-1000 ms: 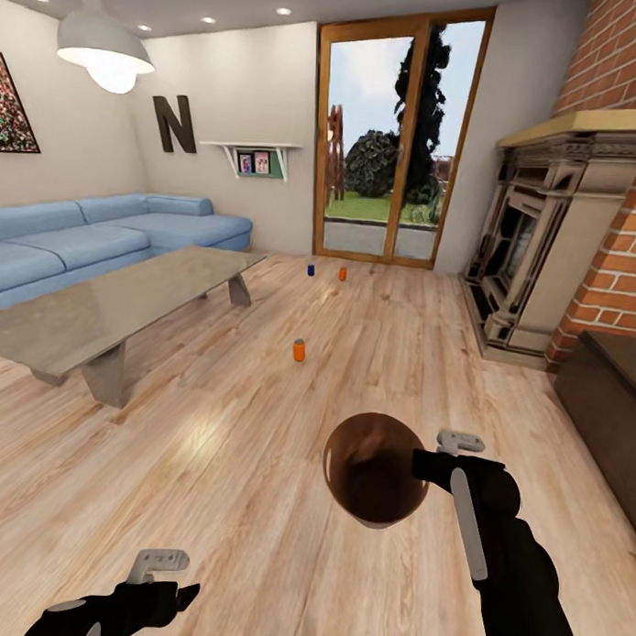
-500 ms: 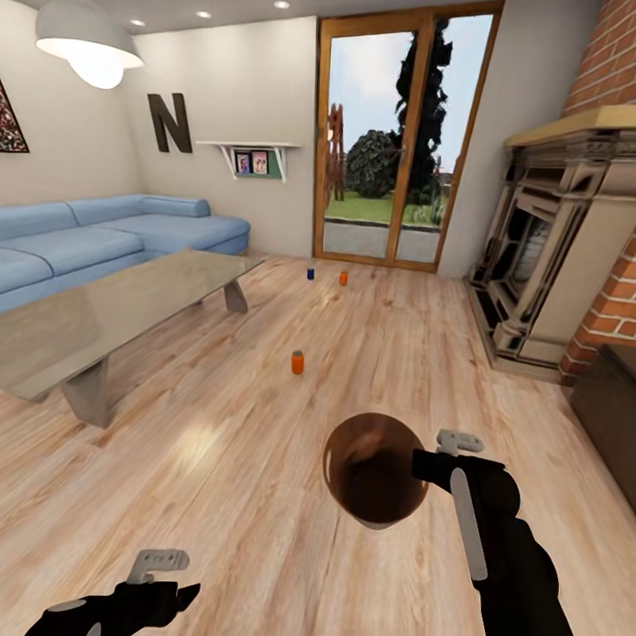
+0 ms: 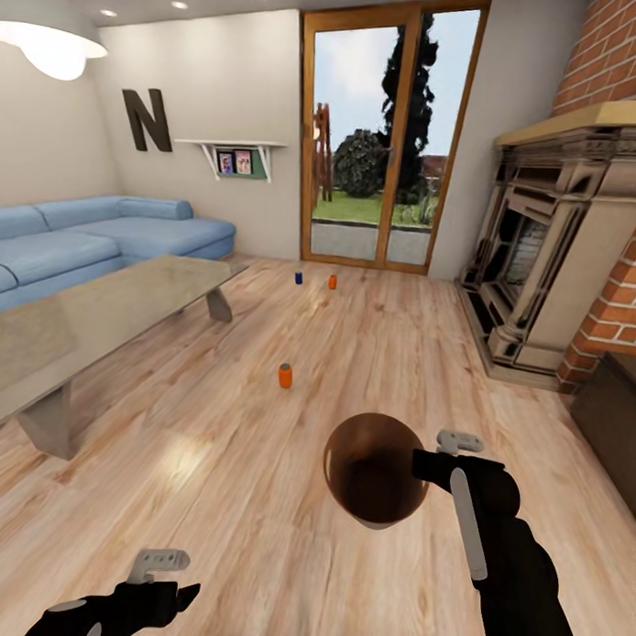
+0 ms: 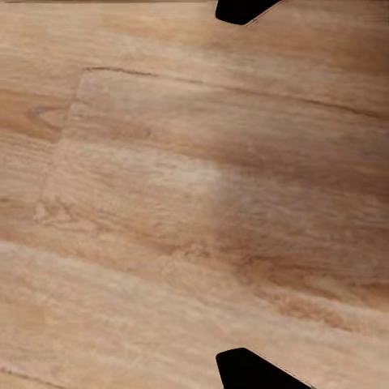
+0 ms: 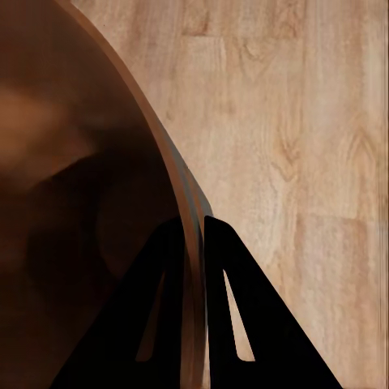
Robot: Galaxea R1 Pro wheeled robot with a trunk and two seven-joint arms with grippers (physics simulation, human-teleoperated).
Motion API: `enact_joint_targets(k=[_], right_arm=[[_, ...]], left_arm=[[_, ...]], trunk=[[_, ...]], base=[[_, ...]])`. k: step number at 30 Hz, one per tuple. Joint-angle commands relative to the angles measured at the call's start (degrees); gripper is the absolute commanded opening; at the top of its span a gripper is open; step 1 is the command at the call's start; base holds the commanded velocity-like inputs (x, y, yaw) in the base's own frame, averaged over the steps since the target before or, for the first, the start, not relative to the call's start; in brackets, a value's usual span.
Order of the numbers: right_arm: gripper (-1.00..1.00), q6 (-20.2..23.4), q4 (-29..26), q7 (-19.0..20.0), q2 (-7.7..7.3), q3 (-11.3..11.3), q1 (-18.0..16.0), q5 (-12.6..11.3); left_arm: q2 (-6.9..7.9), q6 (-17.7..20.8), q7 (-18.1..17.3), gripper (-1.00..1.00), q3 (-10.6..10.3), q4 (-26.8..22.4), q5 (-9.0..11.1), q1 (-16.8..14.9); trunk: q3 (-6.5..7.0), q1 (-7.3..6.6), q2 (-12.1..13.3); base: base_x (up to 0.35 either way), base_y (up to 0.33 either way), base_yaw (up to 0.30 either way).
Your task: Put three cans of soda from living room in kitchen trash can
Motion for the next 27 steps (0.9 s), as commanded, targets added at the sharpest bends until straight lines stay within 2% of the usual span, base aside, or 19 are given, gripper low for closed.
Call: enact_joint_targets(k=[1,7,27], right_arm=[[-1.00,0.0,0.0,0.3,0.01,0.0,0.0,-1.1],[-1.00,0.0,0.0,0.3,0.01,0.0,0.0,-1.1],[-1.00,0.0,0.0,0.3,0.01,0.0,0.0,-1.1]], left_arm=[[0.00,0.0,0.0,1.00,0.0,0.0,0.0,0.0],[0.00,0.0,0.0,1.00,0.0,0.0,0.0,0.0],[0.01,0.1,-0.1,1.00,0.0,0.0,0.1,0.0]], trunk=[[0.01,0.00,0.0],[0.01,0.00,0.0],[0.01,0.00,0.0]], base=[[0.338,0.000,-0.197],[0.338,0.000,-0.087],[0.338,0.000,-0.002]])
